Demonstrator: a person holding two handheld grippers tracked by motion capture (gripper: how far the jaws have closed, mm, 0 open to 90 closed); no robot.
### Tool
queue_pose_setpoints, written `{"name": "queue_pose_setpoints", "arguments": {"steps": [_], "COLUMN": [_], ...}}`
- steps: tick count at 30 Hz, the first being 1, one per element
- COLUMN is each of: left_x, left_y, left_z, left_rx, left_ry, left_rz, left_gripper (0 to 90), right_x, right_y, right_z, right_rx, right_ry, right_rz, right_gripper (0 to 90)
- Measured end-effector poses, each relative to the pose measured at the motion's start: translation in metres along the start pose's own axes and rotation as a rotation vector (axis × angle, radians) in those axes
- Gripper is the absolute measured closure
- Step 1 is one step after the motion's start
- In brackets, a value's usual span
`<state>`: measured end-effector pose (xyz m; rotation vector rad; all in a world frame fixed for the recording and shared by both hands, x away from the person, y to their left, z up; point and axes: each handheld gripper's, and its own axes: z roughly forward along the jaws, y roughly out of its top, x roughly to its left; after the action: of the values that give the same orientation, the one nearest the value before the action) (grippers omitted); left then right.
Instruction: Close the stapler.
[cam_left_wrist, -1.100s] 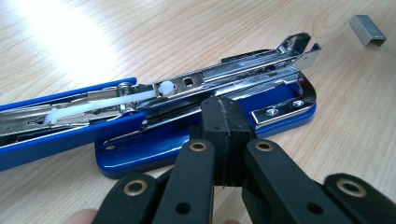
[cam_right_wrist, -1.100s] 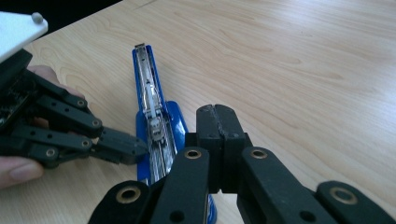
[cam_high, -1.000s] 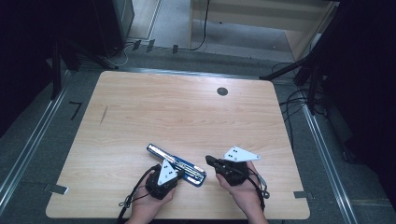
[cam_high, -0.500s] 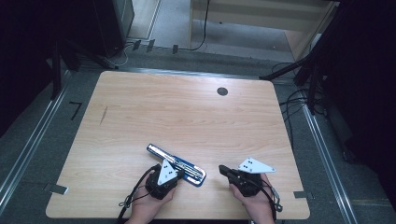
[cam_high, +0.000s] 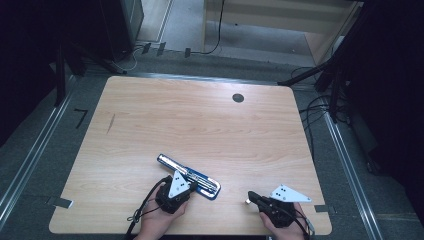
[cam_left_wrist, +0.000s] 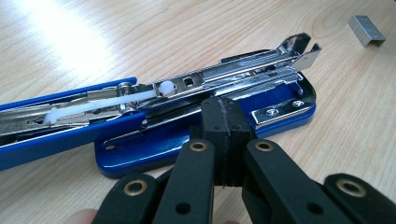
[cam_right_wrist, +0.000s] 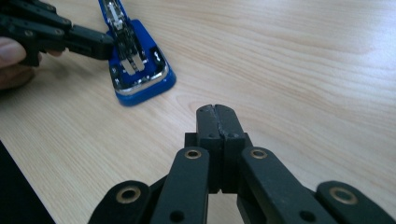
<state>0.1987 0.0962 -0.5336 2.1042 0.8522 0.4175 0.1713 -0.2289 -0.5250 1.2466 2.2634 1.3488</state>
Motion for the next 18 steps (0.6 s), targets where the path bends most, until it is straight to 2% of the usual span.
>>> {"name": "queue_pose_setpoints", "arguments": {"steps": [8,18], "left_x": [0.0,0.0], "left_y": [0.0,0.0], "left_z": [0.0,0.0], "left_rx": [0.0,0.0], "left_ry": [-0.003,-0.003], "left_rz": [-0.004,-0.005], "left_gripper": [90.0,90.0], "right_x": [0.0,0.003], "right_y": [-0.013,-0.018], "right_z": [0.0,0.008], "right_rx": [0.046,0.086], "right_ry": [-0.011,-0.011], "right_rz": [0.002,-0.02], "right_gripper": [90.0,90.0]}}
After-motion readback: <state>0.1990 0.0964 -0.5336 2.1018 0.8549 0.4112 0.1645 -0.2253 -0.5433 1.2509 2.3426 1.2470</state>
